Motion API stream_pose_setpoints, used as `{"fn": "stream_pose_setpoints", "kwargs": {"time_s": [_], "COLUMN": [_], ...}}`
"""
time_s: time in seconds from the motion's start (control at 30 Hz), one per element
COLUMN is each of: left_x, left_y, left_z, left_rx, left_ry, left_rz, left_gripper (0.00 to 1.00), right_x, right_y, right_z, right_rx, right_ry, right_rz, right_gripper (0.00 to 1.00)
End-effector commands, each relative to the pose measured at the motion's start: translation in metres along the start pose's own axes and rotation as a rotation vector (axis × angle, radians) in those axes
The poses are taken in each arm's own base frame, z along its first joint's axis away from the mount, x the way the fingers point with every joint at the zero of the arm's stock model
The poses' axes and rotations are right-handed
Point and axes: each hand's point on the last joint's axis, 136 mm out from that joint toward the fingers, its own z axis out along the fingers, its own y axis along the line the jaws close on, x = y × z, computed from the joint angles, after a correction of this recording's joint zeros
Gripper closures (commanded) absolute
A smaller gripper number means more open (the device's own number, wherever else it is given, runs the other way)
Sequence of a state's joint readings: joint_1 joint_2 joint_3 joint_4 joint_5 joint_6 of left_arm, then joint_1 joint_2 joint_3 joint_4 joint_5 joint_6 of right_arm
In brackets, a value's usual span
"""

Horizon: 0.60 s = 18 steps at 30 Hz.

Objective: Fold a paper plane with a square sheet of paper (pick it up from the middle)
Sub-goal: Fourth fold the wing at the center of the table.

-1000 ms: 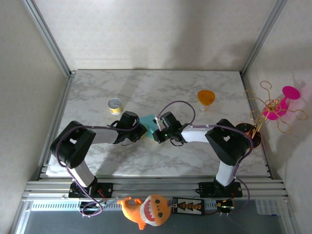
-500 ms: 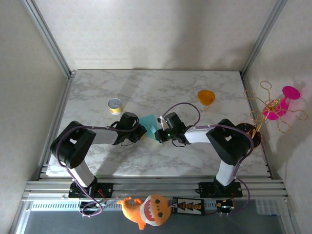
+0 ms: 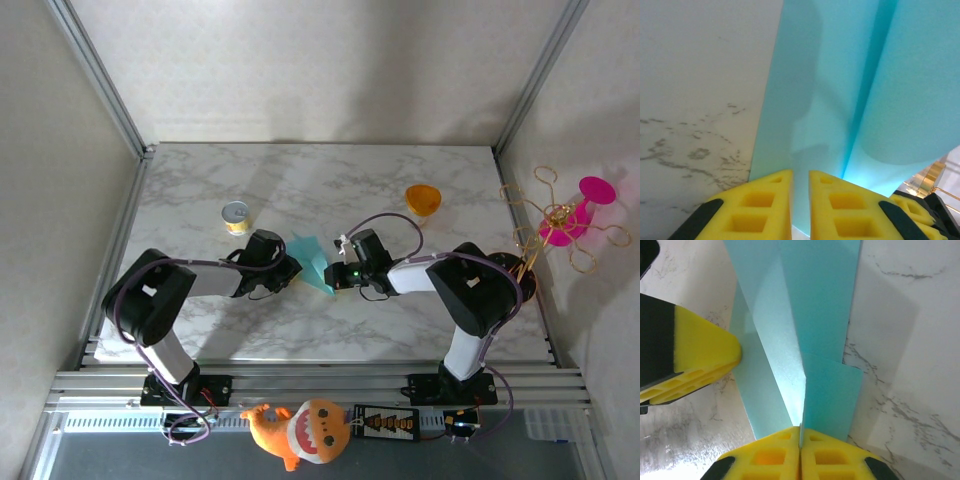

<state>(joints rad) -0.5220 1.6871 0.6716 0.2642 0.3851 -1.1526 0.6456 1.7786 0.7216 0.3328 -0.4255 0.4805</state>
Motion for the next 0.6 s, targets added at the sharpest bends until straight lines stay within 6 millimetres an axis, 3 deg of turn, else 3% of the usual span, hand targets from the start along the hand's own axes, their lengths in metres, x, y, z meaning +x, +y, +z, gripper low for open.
{"fn": "stream_pose_setpoints", "kwargs": {"time_s": [0.0,0.17,0.57], "left_x": [-0.001,-0.001,0.012], "left_y": [-0.032,-0.064,-0.080], "left_z": [-0.013,-0.022,0.007], "left_rx": [0.096,0.214,0.283], "left_ry": [-0.010,-0.008,0.082], "left_rz": [0.056,0.113,0.138], "left_gripper": [0.82,0.78,0.84], "right_x": [0.019,0.022,0.028], "right_y": [-0.012,-0.014,-0.020], "right_z": [0.002,0.005,0.009], "right_rx": [-0.001,-0.013,-0.005], "right_ry": [0.070,0.097,0.136], "right_rz": [0.062,0.067,0.089], "right_gripper": [0.91,0.91,0.88]}}
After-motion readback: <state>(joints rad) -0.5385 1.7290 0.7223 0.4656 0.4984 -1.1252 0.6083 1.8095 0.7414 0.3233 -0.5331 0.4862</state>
